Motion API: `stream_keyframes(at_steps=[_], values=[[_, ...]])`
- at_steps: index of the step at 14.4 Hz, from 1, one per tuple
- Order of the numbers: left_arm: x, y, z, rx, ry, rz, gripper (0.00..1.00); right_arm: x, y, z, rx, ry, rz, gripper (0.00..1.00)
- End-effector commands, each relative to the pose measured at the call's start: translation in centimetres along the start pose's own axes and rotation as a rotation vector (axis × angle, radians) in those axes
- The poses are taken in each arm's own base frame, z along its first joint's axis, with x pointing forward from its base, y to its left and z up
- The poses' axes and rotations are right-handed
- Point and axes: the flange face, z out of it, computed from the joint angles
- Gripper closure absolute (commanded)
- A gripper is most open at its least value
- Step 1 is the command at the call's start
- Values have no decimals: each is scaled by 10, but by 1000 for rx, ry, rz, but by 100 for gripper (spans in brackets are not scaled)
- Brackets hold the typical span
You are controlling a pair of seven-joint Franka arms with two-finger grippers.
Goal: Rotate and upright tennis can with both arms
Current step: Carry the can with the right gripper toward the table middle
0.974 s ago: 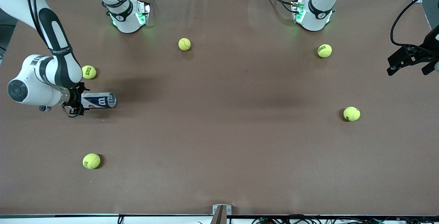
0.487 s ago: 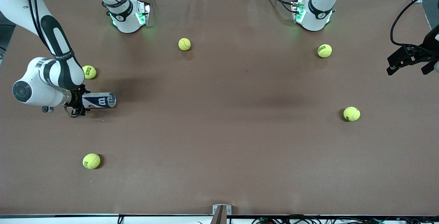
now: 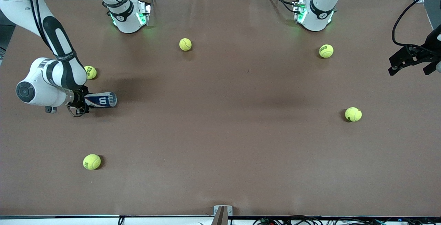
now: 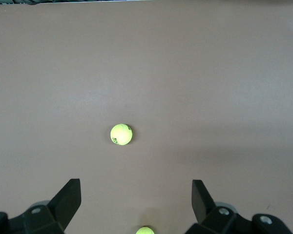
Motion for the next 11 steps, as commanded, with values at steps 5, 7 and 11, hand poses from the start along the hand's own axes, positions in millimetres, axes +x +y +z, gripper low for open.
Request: stream_keyframes(at_steps=[5, 7, 11], values=[[-1, -2, -3, 11, -7, 7, 0, -50, -20, -100, -120, -12, -58, 41], [-1, -2, -3, 11, -6, 7, 0, -89, -24, -146, -152, 2, -39, 41], [-1, -2, -3, 11, -6, 5, 0, -200, -31, -195, -120, 8, 7, 40]])
